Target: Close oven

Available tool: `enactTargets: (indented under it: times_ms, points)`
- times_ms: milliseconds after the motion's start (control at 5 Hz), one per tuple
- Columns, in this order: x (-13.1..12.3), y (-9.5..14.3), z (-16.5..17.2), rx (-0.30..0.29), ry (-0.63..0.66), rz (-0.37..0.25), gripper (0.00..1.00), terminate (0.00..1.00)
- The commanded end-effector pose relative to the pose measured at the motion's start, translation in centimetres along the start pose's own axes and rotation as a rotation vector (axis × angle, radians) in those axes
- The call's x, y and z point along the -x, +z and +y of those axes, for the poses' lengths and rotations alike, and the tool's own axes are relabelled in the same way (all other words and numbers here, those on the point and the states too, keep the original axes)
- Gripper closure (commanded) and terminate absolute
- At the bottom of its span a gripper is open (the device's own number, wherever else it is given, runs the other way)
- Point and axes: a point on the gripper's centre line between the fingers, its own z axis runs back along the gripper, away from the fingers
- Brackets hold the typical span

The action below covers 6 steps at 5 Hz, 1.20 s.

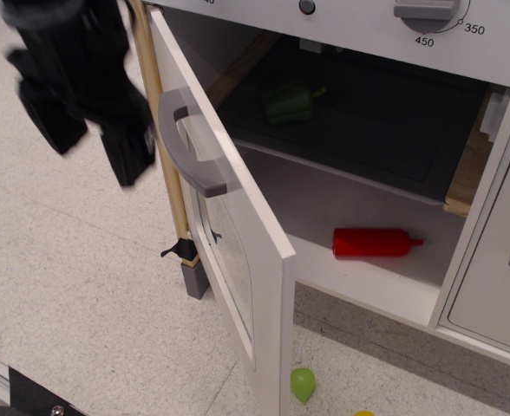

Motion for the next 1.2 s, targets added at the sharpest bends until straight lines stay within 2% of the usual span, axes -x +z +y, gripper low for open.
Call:
enactTargets:
  times_ms: [0,600,800,1000]
  points:
    - [-1.6,-1.4,-2.6,0.037,-0.027,0.01,0.0,0.0]
    - [-5.8,-3.4,-9.1,0.105,0.068,-0.014,0.0,0.0]
    - [-8.7,-3.5,-10.7,0.14,0.141,-0.076,0.0,0.0]
    - [-12.5,-3.6,-11.7,0.13,0.224,-0.144,0.0,0.0]
